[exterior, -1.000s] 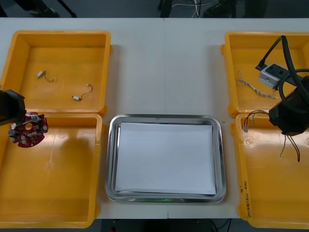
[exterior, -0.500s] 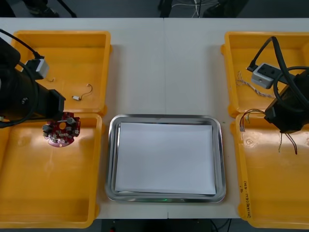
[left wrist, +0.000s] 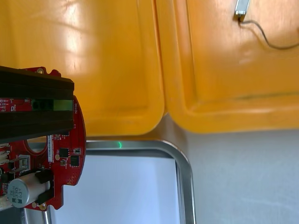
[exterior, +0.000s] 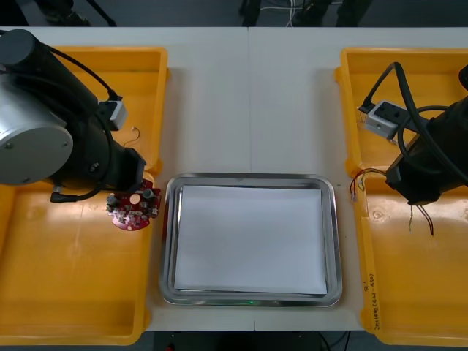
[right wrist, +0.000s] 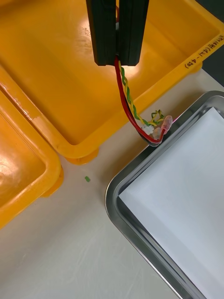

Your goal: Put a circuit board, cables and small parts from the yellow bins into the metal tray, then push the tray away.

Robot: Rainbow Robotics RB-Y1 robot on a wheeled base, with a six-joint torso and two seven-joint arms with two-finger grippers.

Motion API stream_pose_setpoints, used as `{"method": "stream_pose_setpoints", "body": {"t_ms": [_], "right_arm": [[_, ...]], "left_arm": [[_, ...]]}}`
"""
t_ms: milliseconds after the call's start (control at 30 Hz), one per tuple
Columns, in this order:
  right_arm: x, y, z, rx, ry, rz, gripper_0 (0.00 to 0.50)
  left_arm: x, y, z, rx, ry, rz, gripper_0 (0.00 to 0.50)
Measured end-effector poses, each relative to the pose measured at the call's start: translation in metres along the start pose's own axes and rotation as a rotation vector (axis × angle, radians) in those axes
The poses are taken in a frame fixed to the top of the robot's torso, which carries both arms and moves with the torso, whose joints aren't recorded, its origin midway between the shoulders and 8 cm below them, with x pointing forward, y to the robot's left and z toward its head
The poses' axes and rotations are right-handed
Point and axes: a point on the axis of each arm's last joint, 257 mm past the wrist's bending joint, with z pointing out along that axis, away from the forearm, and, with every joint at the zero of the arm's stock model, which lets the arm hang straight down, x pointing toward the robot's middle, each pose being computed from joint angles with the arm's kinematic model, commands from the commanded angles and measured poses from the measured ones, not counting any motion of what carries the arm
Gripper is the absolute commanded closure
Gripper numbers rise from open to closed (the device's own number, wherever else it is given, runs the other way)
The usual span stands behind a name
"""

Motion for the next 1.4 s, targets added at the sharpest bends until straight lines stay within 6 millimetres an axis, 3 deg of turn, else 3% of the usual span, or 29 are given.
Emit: {"method": "stream_pose_setpoints", "body": {"t_ms": [333,667,1167,1400], "right_arm": [[0.002,0.009,0.006,-0.002,0.019,-0.033,0.5],[0.002,0.013,0.006,-0.015,0.019,-0.036,0.5],[0.002,0.012,0.006,-0.012,0.019,-0.036,0.5],[0.002,0.011,0.006,-0.008,0.019,-0.034,0.5]], "left_arm": [[0.015,-0.044,0.019,0.027,0.015,0.058,0.5],[0.03,-0.072,0.031,0.023,0.022,0.114,0.5],[0.058,-0.069,0.058,-0.004,0.04,0.084,0.5],[0.069,-0.082,0.067,0.033,0.037,0.076,0.5]]}}
